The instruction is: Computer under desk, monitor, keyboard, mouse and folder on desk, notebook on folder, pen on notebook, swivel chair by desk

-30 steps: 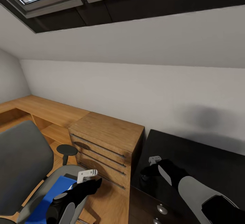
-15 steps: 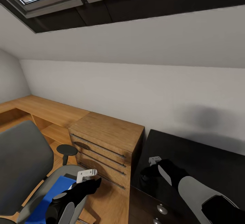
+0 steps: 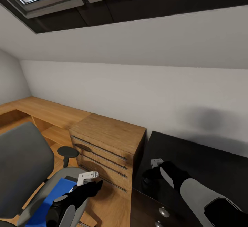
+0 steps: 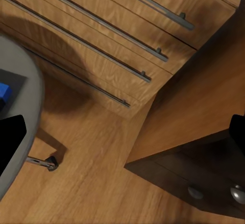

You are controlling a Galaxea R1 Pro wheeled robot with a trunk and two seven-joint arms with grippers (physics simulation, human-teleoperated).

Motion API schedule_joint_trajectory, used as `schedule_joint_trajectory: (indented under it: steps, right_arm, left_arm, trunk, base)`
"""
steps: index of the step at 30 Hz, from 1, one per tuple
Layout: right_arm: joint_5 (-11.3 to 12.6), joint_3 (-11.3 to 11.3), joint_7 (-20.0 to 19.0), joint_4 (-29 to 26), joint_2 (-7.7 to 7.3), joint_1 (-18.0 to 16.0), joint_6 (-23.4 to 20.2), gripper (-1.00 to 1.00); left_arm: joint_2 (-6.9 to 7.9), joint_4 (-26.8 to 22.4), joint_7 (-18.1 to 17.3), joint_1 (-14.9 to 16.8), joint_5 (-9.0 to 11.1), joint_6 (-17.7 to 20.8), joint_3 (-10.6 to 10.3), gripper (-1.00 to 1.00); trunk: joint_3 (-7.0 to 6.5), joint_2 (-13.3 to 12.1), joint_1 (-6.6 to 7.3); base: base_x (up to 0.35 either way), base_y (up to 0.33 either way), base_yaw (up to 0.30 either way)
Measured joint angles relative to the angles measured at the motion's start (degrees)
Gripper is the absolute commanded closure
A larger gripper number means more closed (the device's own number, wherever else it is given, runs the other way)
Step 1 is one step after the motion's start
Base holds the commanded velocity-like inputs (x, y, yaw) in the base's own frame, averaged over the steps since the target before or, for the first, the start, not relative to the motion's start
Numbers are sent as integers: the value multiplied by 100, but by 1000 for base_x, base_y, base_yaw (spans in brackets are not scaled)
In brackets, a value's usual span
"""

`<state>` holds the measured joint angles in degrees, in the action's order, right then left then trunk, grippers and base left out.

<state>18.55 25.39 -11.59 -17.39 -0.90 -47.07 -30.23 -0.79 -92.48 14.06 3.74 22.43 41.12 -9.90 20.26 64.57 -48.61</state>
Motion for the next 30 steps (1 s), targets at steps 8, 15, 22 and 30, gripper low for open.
schedule_joint_trajectory:
  steps: [8, 15, 22, 30]
  right_arm:
    - [1, 0, 1, -7, 0, 0, -47, -100]
    - [-101, 8, 21, -129, -1, -6, -67, -100]
    - [-90, 6, 14, -131, 0, -6, -56, -100]
    - [-90, 5, 13, -131, 0, -6, -55, -100]
  left_arm:
    - [0, 0, 0, 0, -1, 0, 0, -100]
    - [0, 0, 0, -2, -1, 0, 4, -100]
    - [0, 0, 0, -1, 1, 0, 6, -100]
    - [0, 0, 0, -1, -1, 0, 8, -100]
  trunk:
    - [53, 119, -65]
    - [177, 402, -218]
    - [178, 403, -219]
    - [178, 403, -219]
  base:
    - [0, 0, 0]
    - [0, 0, 0]
    - [0, 0, 0]
    - [0, 0, 0]
